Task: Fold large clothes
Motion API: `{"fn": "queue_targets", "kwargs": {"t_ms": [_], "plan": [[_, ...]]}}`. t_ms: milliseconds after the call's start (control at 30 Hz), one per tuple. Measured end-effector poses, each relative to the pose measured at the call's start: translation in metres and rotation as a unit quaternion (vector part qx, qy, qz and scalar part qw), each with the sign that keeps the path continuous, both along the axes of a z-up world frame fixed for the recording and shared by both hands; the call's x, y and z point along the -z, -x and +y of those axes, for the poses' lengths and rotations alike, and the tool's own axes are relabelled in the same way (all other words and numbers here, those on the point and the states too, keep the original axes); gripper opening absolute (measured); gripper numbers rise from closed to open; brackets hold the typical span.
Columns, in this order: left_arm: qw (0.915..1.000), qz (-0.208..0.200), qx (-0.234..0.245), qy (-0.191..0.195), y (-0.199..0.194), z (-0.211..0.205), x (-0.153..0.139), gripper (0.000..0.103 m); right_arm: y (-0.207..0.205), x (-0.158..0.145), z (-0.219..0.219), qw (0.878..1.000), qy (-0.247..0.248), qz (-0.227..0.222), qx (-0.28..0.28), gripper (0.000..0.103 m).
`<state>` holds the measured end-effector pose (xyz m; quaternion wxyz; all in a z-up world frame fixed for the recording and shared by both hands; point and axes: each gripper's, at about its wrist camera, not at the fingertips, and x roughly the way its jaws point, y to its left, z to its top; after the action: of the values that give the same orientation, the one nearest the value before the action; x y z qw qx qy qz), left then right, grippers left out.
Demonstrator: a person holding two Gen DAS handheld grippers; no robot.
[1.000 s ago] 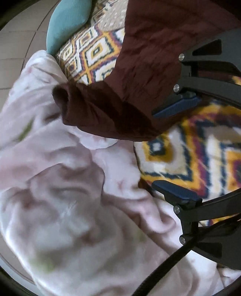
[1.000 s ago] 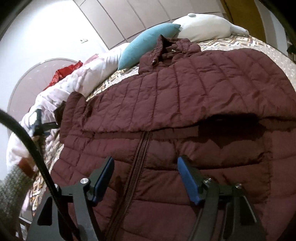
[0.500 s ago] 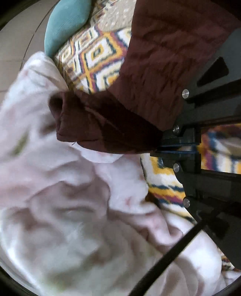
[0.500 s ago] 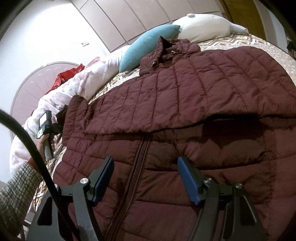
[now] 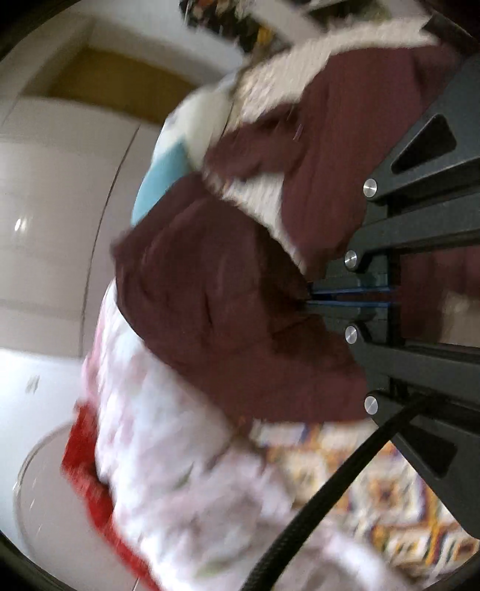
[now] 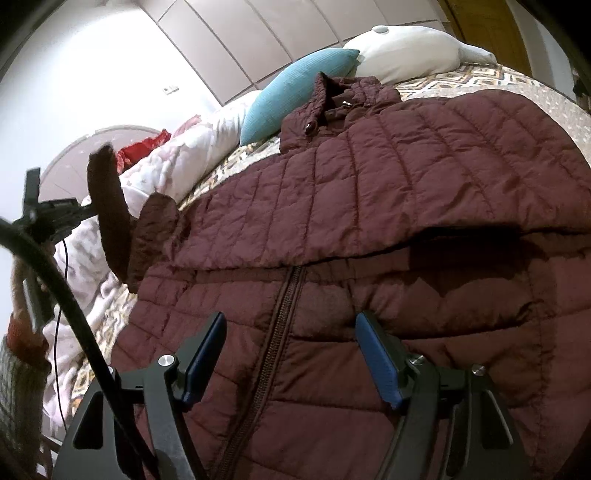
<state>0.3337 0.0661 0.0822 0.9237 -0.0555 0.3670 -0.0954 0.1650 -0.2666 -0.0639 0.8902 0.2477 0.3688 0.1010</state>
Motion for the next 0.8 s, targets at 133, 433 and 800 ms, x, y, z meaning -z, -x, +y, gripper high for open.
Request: {"fn": "queue_targets", "kwargs": {"t_ms": [133, 433, 800], "plan": [[0.9967, 0.053, 0.061, 0.012, 0.015, -0.061, 0.045, 0.002, 0.007, -0.014, -0.020, 0.997, -0.074, -0.005, 0.025, 0.075], [0.9916, 0.099, 0.078, -0.026, 0.032, -0.094, 0.115, 0.007, -0.010, -0.058, -0.016, 0.997, -0.068, -0.004, 0.020, 0.075], [0.9967, 0.059, 0.055, -0.010, 0.096, -0.020, 0.076, 0.037, -0.104, -0.031, 0.038, 0.996, -0.042, 0.078, -0.017, 0.075]]}}
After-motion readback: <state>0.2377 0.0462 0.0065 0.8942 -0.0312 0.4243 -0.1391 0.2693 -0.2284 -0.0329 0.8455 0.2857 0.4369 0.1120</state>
